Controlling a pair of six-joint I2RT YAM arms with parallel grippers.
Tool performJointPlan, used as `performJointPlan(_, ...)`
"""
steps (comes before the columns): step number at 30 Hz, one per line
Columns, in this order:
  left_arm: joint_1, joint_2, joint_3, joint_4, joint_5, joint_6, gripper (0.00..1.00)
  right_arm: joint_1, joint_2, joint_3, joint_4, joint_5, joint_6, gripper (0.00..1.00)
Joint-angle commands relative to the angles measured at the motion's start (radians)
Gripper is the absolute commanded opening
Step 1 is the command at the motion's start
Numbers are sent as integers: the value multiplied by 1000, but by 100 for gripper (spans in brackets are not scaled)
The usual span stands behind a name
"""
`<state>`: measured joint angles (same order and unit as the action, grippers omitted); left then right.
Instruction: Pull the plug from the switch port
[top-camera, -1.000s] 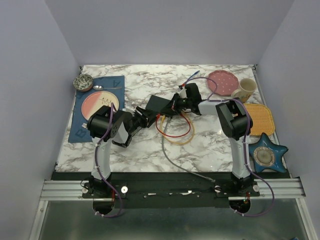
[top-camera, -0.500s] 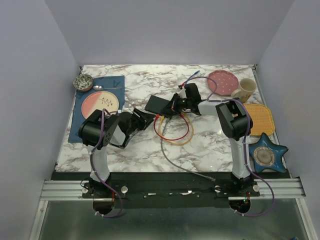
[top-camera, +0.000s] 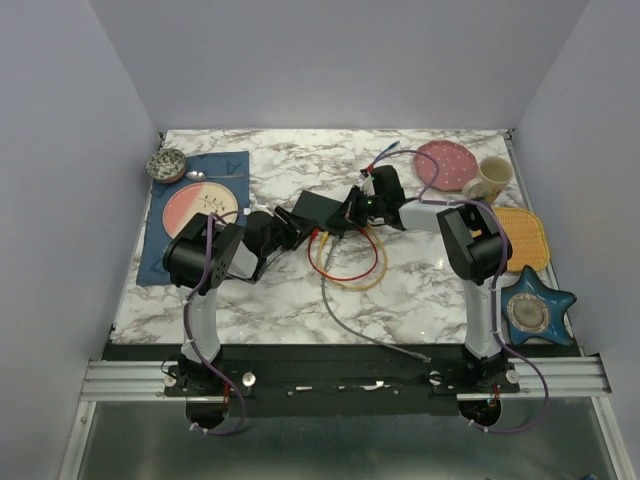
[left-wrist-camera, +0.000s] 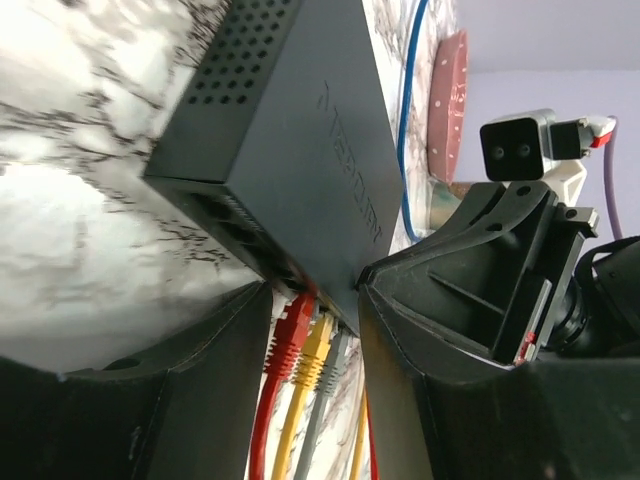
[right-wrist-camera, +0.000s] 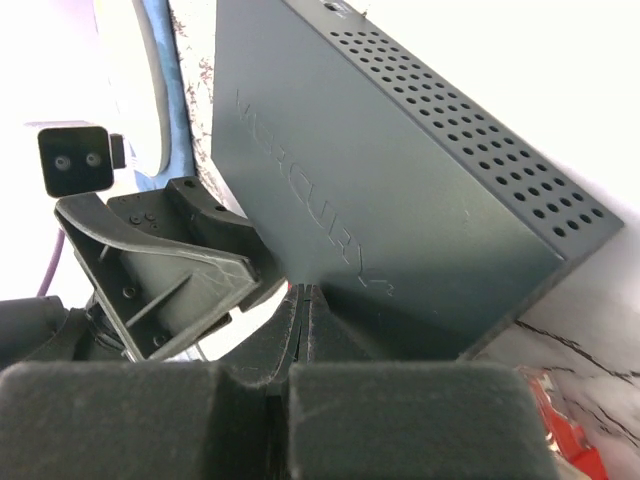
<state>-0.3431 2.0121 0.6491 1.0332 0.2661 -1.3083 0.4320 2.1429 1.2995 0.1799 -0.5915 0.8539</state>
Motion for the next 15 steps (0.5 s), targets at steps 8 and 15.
performJointPlan(8, -114, 56, 1, -79, 4, 11, 54, -13, -64, -52, -83, 102, -59, 1)
performJointPlan(15, -119, 71, -19, -6, 21, -26, 52, -24, -83, -75, -82, 99, -62, 1)
